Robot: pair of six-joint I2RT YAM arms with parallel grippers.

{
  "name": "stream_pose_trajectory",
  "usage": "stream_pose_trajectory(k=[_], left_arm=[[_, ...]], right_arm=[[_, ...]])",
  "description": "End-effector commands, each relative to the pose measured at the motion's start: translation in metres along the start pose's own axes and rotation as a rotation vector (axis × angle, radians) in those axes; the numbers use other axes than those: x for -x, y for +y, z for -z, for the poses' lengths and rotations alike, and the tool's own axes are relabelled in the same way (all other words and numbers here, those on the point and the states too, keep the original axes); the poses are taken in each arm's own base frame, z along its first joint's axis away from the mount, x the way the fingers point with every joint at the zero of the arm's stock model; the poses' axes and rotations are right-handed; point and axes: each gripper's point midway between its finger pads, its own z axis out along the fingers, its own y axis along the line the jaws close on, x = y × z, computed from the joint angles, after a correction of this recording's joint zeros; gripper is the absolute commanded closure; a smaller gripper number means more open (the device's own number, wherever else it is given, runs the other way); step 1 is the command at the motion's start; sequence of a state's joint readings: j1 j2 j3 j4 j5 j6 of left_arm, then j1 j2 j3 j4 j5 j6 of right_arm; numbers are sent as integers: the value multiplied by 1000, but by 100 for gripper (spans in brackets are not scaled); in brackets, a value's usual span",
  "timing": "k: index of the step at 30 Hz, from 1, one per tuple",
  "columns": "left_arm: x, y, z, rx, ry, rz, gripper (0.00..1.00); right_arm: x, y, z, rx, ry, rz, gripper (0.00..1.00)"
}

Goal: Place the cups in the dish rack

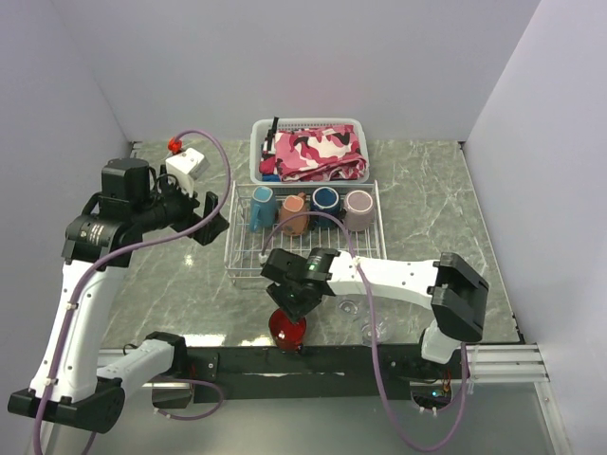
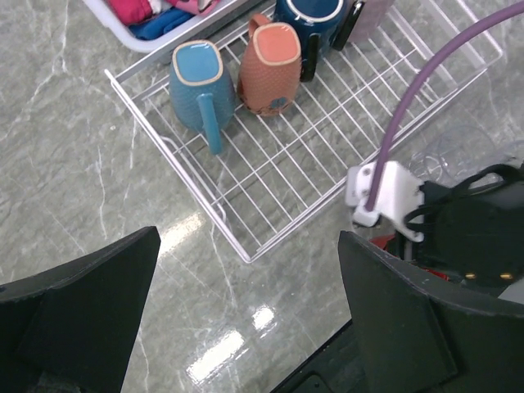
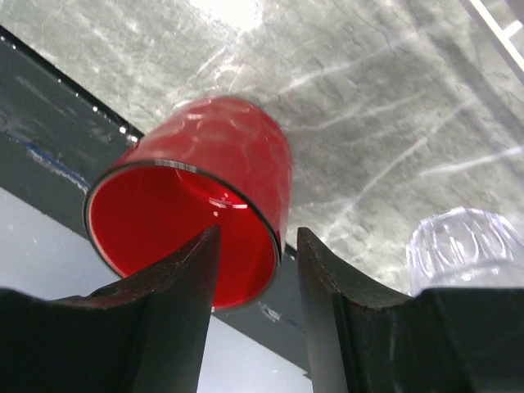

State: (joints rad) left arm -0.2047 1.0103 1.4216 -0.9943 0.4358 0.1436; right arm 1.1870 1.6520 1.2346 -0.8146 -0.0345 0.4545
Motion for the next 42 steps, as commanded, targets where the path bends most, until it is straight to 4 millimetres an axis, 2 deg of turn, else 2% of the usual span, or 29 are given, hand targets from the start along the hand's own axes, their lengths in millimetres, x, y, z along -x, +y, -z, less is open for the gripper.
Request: stream_pose_trajectory(k=[1, 7, 11, 14, 15, 16, 20, 23, 26, 28, 30, 31, 32, 33, 34, 35, 36, 39, 40, 41, 42], left_arm=[[25, -12, 14, -40, -71, -23, 4], [37, -11, 16, -32, -106, -19, 3], [38, -10, 13, -31, -111, -10, 4], [39, -9, 10, -35, -106, -4, 4], [41, -10, 11, -39, -111, -2, 4], [42, -10, 10, -42, -112, 1, 4], [48, -12, 9, -56, -121, 2, 3], [53, -10, 8, -50, -132, 2, 4], [63, -7, 12, -27, -166, 2, 4], [67, -8, 14, -24, -187, 6, 4], [73, -12, 12, -49, -201, 21, 4], [73, -13, 8, -70, -194, 37, 4], [75, -19, 6, -102, -191, 83, 4], [81, -26, 5, -152, -206, 91, 4], [84, -30, 0, -187, -201, 131, 4], [89, -33, -2, -218, -209, 143, 3], [95, -41, -1, -274, -220, 146, 4], [122, -46, -3, -331, -295, 172, 4], [134, -47, -6, -358, -322, 188, 4], [138, -51, -6, -393, -326, 191, 4], [144, -54, -7, -428, -334, 193, 4]], right_arm=[[5, 8, -14, 30, -9, 16, 54], [-1, 12, -26, 60, 19, 21, 58], [-4, 15, -28, 79, 26, 14, 69], [-3, 14, -23, 83, 13, 11, 83], [-3, 15, -19, 85, 8, 13, 95], [-2, 14, -17, 81, 3, 13, 100], [11, 15, 4, 73, -48, 9, 100], [30, 19, 36, 79, -118, 3, 100], [61, 26, 94, 119, -241, -14, 100], [71, 22, 130, 156, -307, -48, 100], [89, 16, 180, 257, -425, -121, 100], [96, 12, 198, 300, -475, -148, 100], [106, -8, 212, 320, -524, -227, 100], [110, -6, 245, 418, -618, -228, 100], [113, -12, 259, 460, -661, -248, 100], [126, -37, 274, 473, -734, -327, 100], [120, -32, 291, 556, -749, -309, 100], [132, -47, 307, 611, -801, -359, 100], [133, -45, 311, 645, -797, -370, 100], [134, -47, 306, 662, -789, -385, 100], [141, -47, 312, 687, -829, -373, 100]])
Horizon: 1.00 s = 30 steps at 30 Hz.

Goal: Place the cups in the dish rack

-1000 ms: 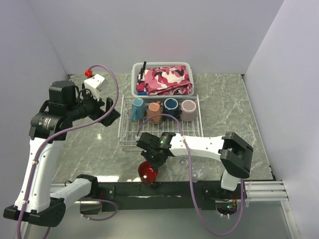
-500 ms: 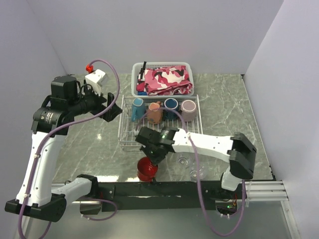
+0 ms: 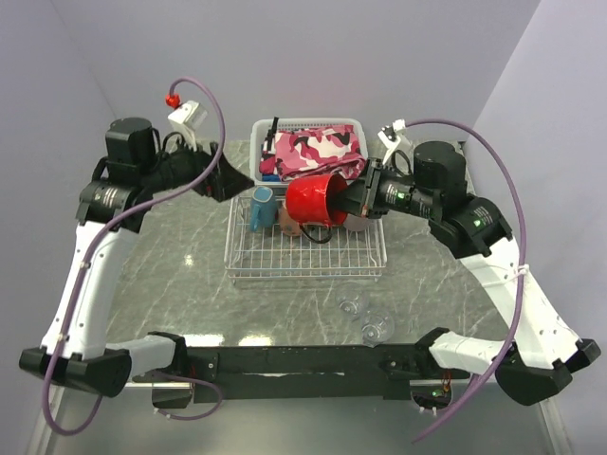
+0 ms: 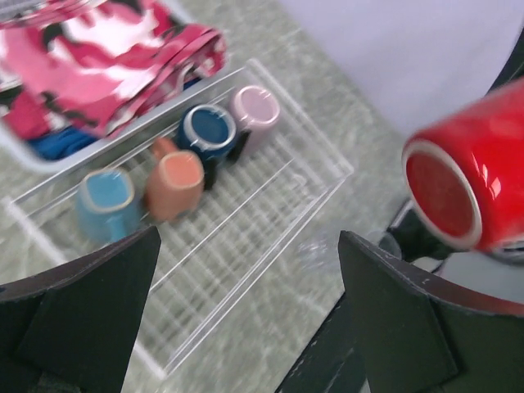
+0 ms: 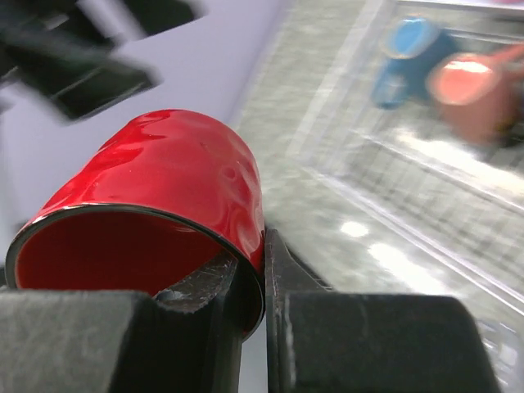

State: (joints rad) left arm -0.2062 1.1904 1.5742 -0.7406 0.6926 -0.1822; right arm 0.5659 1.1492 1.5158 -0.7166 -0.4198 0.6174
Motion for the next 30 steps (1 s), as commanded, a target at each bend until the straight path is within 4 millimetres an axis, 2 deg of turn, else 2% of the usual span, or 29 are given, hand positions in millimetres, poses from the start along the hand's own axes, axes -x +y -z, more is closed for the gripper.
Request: stream_pose_trajectory(k=[1, 2, 4, 5, 7, 11, 13, 14, 21, 26, 30], left_arm=[[45, -43, -8, -252, -92, 36, 4], [49, -45, -11, -284, -97, 38, 4], [44, -45, -22, -358, -45, 102, 4], [46, -45, -25, -377, -41, 104, 3], [46, -43, -33, -406, -19, 134, 4], [58, -52, -29, -456, -28, 108, 4], [59, -50, -30, -448, -20, 111, 3], [59, -50, -30, -442, -19, 114, 4], [58, -58, -27, -472, -13, 192, 4], [57, -66, -34, -508, 2, 214, 4], [51, -59, -42, -498, 33, 226, 4]], right_arm=[[7, 39, -7, 267, 36, -66, 100], [7, 34, -11, 268, 36, -109, 100], [23, 34, -13, 306, -16, -135, 100], [22, 30, -16, 315, -11, -153, 100], [35, 30, -19, 345, -52, -166, 100], [52, 25, -31, 390, -84, -175, 100], [58, 22, -35, 397, -90, -203, 100], [69, 18, -38, 411, -122, -194, 100], [101, 8, -63, 420, -196, -189, 100], [122, -1, -83, 412, -247, -194, 100], [134, 2, -86, 406, -273, -170, 100]])
